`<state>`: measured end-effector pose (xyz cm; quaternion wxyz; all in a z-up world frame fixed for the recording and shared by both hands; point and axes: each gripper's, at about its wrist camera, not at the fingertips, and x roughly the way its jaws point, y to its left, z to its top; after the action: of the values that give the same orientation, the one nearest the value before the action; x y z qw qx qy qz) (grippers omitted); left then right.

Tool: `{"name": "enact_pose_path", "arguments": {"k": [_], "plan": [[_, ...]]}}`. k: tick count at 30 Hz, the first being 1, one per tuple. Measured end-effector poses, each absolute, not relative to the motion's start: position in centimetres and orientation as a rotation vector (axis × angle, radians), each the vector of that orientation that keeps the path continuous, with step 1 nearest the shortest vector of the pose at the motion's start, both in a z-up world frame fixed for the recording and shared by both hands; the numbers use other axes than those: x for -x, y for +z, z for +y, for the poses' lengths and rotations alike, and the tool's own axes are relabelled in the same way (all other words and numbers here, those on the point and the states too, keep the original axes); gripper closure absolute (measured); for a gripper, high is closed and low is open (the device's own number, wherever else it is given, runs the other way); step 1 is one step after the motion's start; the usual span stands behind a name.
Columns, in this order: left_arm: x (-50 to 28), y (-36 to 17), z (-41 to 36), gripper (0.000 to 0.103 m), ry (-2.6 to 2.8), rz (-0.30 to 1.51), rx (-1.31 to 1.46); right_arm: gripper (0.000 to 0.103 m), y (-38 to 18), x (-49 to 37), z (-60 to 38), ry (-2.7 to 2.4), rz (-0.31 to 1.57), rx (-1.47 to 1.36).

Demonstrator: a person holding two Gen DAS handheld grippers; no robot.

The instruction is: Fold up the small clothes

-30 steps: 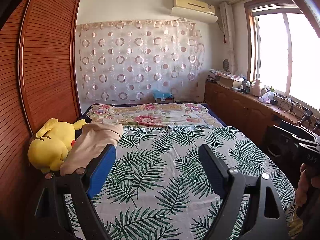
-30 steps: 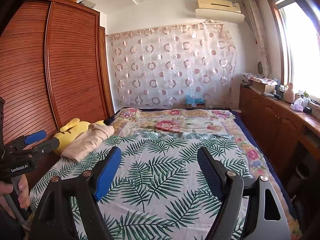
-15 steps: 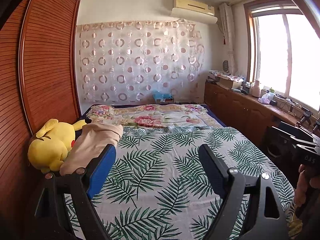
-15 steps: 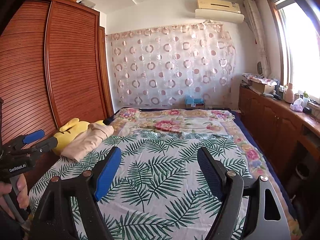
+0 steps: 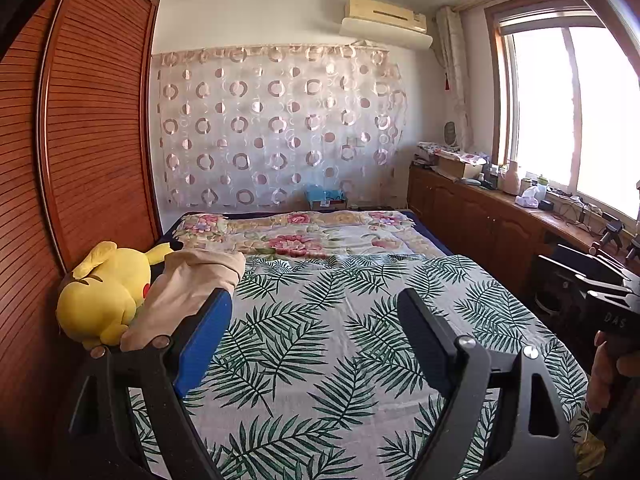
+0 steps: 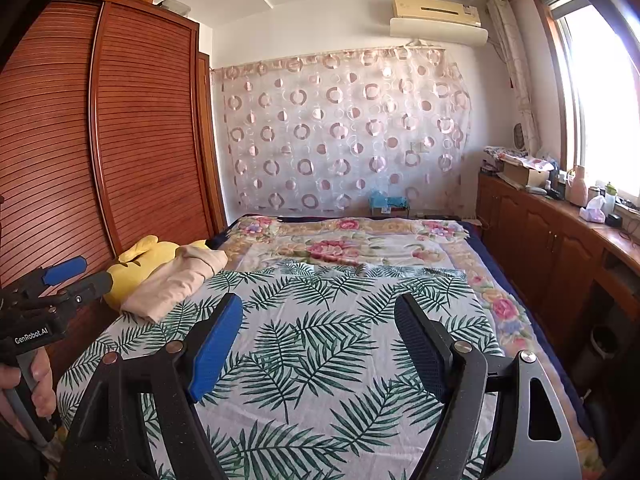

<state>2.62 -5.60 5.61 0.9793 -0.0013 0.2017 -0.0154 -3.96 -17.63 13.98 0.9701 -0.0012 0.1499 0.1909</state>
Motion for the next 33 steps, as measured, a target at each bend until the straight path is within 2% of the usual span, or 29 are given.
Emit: {"name": "enact_pose_path", "arguments": {"k": [33], "plan": [[-2.57, 5.79, -5.6, 0.018, -0.03, 0.4, 0.001, 0.023, 14.1, 3.89, -17.67, 0.385, 0.297, -0.001]]}}
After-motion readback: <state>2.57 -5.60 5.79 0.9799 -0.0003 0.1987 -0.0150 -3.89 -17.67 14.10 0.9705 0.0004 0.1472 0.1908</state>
